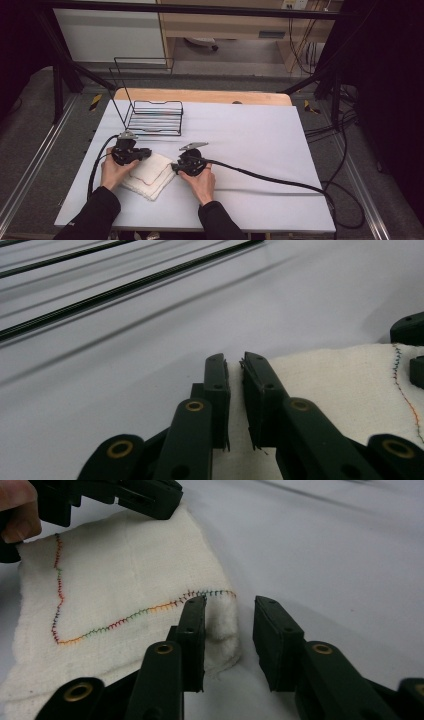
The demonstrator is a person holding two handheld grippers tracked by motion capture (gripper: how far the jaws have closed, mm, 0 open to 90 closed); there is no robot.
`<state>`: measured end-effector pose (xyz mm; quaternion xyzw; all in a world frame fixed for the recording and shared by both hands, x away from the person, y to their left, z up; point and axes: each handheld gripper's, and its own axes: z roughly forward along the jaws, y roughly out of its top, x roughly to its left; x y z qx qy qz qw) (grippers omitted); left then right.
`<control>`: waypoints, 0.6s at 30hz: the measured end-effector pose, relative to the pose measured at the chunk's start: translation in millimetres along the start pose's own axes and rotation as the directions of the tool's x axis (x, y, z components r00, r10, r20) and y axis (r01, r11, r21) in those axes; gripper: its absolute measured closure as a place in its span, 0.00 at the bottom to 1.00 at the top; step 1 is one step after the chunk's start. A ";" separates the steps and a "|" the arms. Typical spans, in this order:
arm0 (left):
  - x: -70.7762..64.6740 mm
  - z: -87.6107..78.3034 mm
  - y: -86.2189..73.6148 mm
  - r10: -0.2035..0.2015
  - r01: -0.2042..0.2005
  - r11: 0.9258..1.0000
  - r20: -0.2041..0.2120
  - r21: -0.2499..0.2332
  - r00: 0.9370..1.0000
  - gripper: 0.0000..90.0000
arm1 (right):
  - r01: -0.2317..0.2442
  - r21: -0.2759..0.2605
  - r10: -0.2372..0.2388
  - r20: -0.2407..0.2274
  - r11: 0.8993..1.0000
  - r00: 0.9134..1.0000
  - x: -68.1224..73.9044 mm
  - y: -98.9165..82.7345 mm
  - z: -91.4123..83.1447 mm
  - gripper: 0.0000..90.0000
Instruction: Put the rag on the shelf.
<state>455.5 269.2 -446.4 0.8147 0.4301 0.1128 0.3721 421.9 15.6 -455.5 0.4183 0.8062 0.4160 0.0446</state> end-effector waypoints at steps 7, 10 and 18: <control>0.6 -1.1 0.5 -0.017 0.017 1.000 0.007 -0.002 1.000 0.92 | -0.045 0.007 0.045 -0.031 0.999 0.998 1.5 -0.4 0.4 0.91; 2.7 -3.4 0.8 -0.030 0.030 1.000 0.017 -0.004 0.999 0.93 | -0.050 0.008 0.050 -0.035 0.999 0.998 1.1 0.4 0.0 0.92; 3.4 -26.6 3.1 -0.027 0.029 0.996 0.032 -0.085 0.999 0.93 | -0.029 -0.046 0.026 -0.055 0.999 0.998 5.4 4.3 -9.2 0.93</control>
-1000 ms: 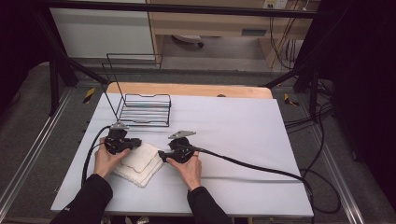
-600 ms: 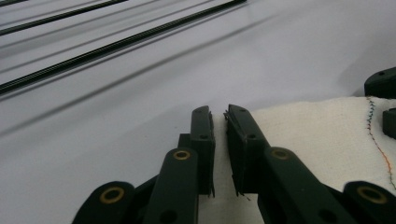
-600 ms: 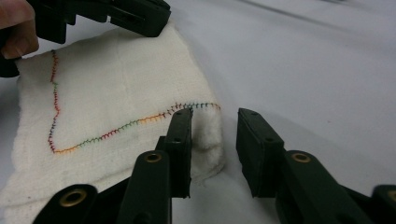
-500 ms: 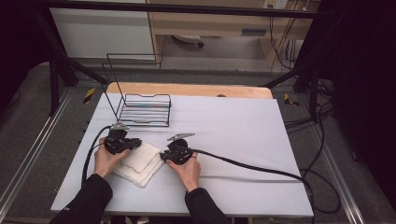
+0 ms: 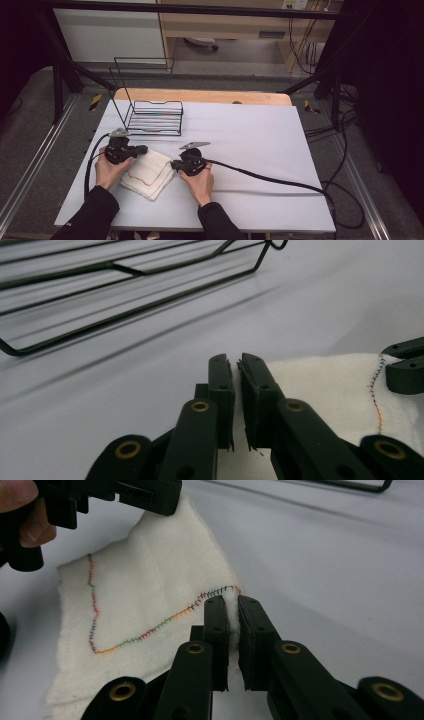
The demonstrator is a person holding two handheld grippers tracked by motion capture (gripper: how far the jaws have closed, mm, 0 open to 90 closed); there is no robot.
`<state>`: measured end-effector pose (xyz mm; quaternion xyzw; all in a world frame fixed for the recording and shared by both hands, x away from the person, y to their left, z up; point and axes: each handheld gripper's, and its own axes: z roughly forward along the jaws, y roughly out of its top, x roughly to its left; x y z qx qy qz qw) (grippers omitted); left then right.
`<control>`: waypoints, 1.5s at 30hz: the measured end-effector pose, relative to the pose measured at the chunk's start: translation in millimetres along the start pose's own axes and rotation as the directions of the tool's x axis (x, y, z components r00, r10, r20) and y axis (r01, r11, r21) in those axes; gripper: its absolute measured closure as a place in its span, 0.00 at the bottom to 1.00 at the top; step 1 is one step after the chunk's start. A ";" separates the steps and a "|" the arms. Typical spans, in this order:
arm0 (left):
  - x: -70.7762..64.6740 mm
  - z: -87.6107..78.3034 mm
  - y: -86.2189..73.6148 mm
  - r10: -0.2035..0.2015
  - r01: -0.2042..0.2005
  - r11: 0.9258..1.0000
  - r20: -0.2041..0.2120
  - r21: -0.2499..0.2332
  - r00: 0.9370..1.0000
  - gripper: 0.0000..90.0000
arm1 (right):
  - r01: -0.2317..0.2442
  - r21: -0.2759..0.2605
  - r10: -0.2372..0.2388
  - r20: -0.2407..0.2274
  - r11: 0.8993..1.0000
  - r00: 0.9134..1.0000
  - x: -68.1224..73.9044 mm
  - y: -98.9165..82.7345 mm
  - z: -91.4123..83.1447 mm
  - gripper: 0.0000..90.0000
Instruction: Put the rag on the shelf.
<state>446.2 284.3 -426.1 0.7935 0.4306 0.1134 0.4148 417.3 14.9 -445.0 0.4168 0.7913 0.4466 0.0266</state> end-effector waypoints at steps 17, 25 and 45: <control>-11.7 -46.7 9.4 0.038 -0.039 0.989 -0.016 -0.140 0.999 0.93 | 0.101 -0.117 -0.104 -0.020 0.988 0.994 20.0 19.9 -27.3 0.93; -13.9 -63.3 11.4 0.037 -0.040 0.980 -0.019 -0.194 0.999 0.94 | 0.156 -0.165 -0.160 -0.012 0.974 0.987 29.7 31.1 -38.2 0.94; -28.3 -89.9 20.7 0.047 -0.057 0.953 -0.043 -0.296 0.998 0.94 | 0.223 -0.233 -0.228 0.005 0.947 0.974 40.0 51.4 -61.6 0.94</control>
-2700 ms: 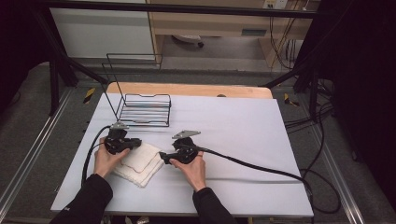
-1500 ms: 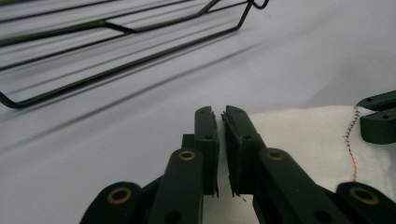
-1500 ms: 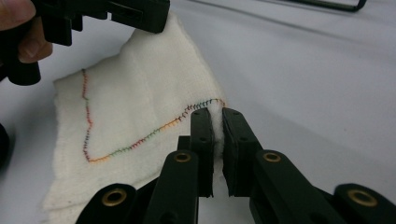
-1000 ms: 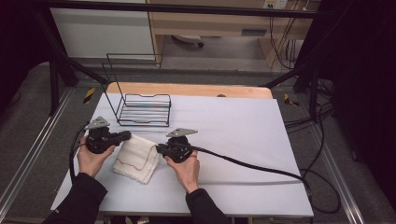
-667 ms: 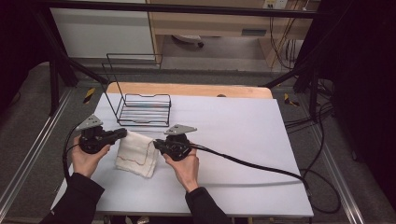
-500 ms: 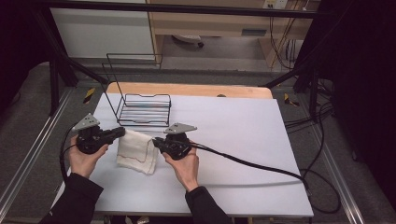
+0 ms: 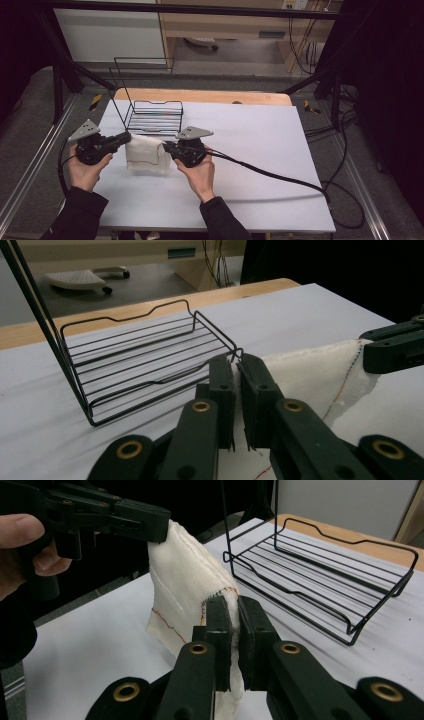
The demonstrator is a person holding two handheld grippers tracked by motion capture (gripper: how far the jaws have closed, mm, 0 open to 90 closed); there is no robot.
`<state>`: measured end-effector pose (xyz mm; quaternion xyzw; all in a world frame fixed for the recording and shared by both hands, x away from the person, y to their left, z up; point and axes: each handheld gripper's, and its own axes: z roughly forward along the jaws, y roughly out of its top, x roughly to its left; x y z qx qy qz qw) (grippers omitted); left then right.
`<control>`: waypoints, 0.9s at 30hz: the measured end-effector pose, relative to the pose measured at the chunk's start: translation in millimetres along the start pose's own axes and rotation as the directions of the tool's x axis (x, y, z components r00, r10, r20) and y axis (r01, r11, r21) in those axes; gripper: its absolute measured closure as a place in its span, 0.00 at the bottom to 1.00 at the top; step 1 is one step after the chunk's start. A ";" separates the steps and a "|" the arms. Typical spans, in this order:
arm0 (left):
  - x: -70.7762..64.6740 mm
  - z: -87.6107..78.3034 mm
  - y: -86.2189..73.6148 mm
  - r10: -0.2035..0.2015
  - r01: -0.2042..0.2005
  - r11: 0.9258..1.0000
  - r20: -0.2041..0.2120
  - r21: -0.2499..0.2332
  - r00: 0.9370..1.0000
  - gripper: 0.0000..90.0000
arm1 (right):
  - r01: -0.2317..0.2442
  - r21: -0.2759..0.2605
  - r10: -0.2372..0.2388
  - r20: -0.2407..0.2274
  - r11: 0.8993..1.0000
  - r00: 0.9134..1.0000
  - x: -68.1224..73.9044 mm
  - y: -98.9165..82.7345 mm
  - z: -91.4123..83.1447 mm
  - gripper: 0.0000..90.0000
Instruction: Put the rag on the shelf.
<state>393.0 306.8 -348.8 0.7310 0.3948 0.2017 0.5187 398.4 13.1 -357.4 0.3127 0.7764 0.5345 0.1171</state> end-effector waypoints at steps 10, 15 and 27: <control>-6.3 -7.0 5.9 0.001 -0.002 0.999 -0.015 -0.044 1.000 0.94 | 0.044 -0.030 -0.044 -0.001 0.999 0.999 2.1 10.2 -8.1 0.94; -8.9 -11.4 9.8 -0.001 -0.001 0.997 -0.018 -0.072 1.000 0.94 | 0.054 -0.050 -0.054 -0.001 0.997 0.999 3.1 15.4 -11.9 0.94; -13.6 -15.6 21.6 0.020 -0.023 0.993 -0.027 -0.112 0.999 0.94 | 0.069 -0.099 -0.069 0.006 0.993 0.998 1.6 25.5 -18.8 0.94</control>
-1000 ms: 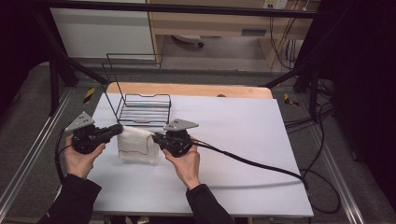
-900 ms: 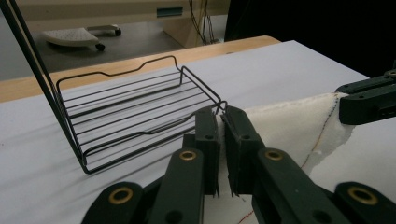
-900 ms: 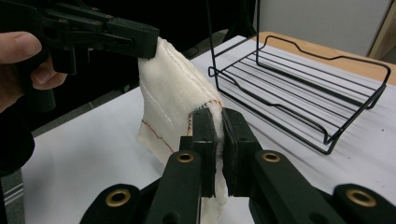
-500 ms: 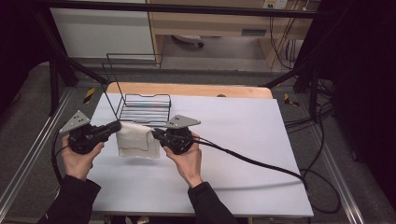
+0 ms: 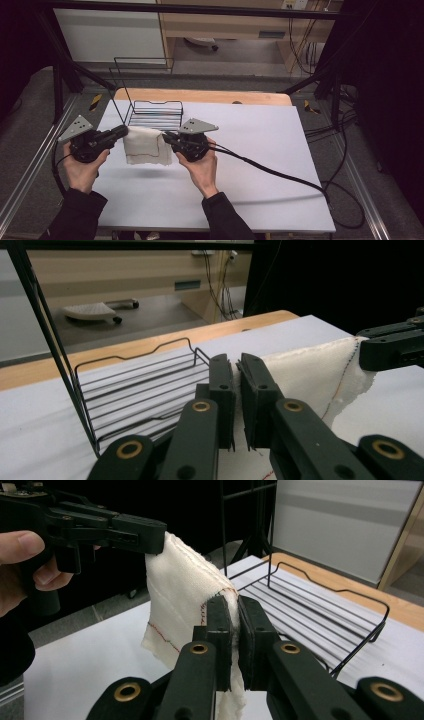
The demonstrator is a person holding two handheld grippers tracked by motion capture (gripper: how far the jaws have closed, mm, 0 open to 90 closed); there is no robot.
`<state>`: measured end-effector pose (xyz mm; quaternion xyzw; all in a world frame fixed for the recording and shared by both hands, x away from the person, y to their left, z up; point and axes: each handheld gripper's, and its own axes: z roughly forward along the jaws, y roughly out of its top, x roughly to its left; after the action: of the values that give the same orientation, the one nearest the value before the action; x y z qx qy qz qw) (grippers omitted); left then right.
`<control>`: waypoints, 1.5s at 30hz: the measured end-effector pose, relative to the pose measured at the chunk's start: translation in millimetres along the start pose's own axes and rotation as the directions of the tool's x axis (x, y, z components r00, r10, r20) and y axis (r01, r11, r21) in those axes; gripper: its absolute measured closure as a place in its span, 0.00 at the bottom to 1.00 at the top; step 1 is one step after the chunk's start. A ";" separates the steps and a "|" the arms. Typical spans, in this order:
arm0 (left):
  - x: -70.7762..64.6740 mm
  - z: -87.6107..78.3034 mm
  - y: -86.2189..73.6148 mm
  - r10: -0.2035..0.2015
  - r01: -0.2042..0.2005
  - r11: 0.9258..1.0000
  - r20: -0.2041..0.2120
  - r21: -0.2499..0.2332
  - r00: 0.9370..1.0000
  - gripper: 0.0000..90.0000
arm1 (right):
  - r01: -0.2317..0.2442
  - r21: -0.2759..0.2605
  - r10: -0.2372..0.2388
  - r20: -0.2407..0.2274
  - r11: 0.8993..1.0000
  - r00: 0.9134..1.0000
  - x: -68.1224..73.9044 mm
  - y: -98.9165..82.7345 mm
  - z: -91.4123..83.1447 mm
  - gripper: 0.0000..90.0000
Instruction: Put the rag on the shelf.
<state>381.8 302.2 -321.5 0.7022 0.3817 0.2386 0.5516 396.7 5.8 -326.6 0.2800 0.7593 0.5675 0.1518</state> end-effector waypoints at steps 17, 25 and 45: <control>-4.4 -7.1 20.2 0.016 -0.020 0.993 -0.030 -0.118 0.999 0.94 | 0.035 -0.103 -0.031 0.041 0.994 0.999 0.7 28.4 -8.2 0.95; -2.7 -11.3 33.4 0.024 -0.029 0.986 -0.038 -0.163 0.999 0.94 | 0.051 -0.140 -0.046 0.044 0.989 0.998 2.4 39.8 -9.7 0.95; -2.5 -9.5 56.9 0.021 -0.028 0.972 -0.030 -0.232 0.999 0.94 | 0.079 -0.211 -0.065 0.073 0.974 0.995 -2.4 62.4 -15.5 0.95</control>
<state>388.6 300.2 -264.2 0.6340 0.3499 0.2982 0.6218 405.9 4.8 -262.9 0.2527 0.6983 0.6302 0.2264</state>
